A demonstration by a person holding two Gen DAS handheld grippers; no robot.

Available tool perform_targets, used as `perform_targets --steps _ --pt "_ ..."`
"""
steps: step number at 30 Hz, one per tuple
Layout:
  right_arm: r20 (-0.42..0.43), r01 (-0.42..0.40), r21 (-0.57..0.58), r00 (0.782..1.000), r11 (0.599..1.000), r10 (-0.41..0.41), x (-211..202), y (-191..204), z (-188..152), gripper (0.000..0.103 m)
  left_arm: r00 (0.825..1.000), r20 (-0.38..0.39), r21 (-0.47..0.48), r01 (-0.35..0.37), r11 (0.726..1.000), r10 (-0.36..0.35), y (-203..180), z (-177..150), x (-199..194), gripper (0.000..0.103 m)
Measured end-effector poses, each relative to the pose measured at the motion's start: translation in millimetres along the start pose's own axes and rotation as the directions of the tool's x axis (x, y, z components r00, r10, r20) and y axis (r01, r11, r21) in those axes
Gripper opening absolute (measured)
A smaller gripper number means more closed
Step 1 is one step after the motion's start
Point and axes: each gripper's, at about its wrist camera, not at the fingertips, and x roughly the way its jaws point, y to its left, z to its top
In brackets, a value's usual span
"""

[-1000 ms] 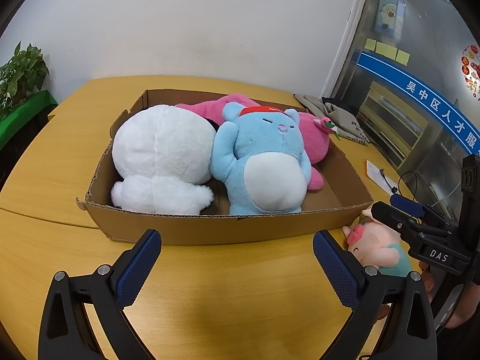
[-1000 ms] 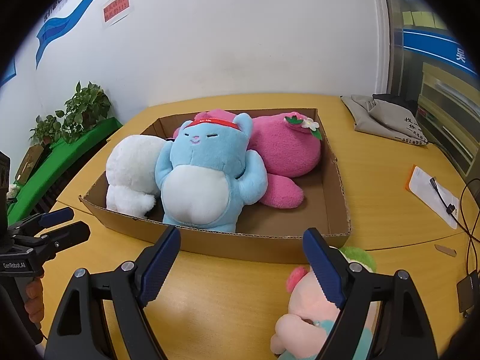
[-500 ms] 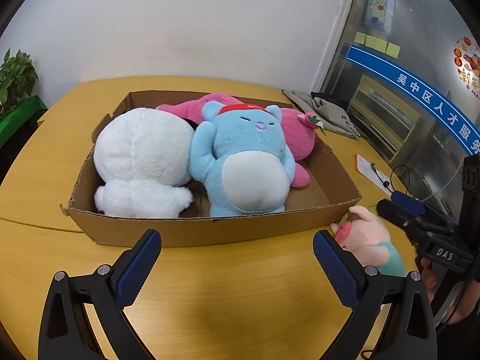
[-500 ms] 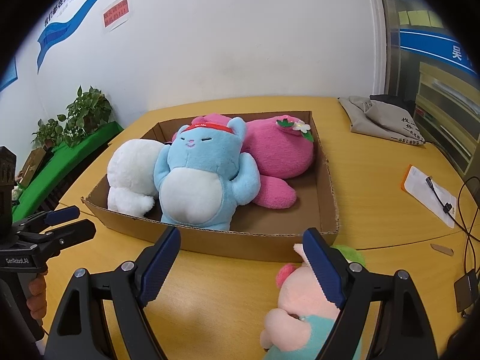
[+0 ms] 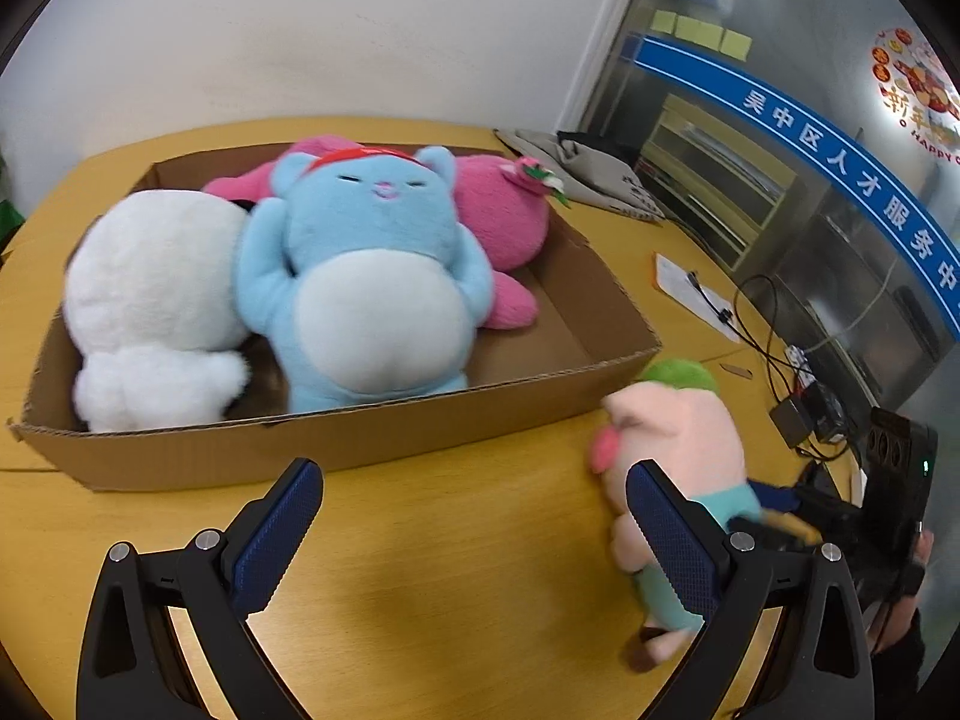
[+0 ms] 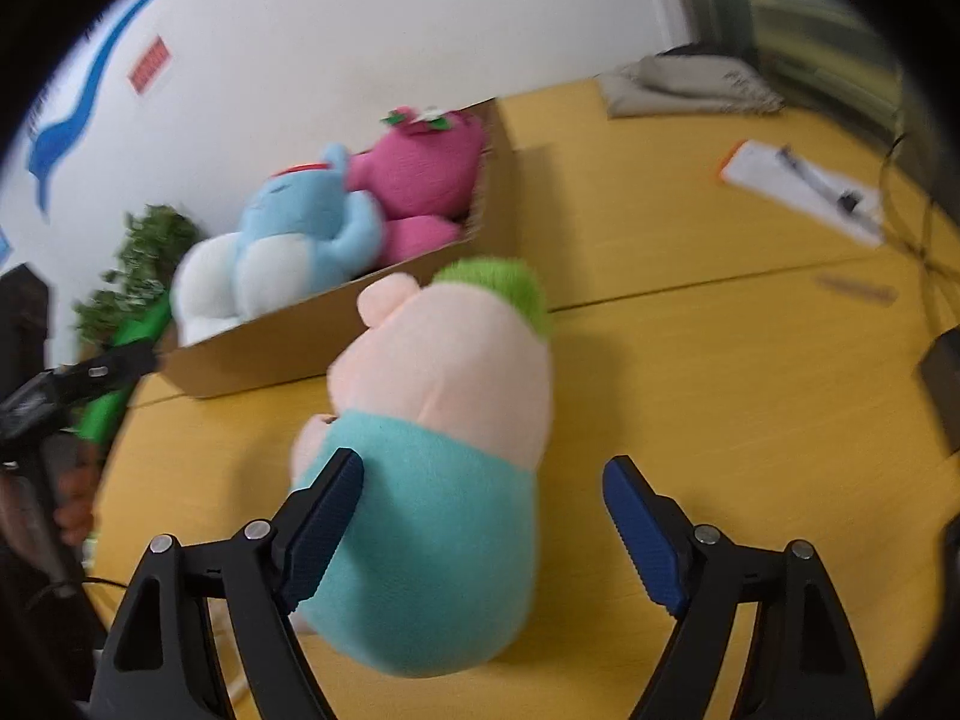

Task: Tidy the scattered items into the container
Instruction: 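Close both grippers on the pig plush and lift it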

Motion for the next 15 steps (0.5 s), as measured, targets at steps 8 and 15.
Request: perform_targets --steps 8,15 --pt "0.001 0.038 -0.334 0.999 0.942 -0.04 28.8 83.7 -19.5 0.074 0.991 -0.127 0.057 0.055 0.997 -0.047 -25.9 4.7 49.1 0.102" --pt "0.048 0.081 -0.442 0.997 0.893 -0.066 22.4 101.8 -35.0 0.077 0.969 -0.188 0.021 0.167 0.986 -0.16 -26.2 -2.0 66.6 0.082"
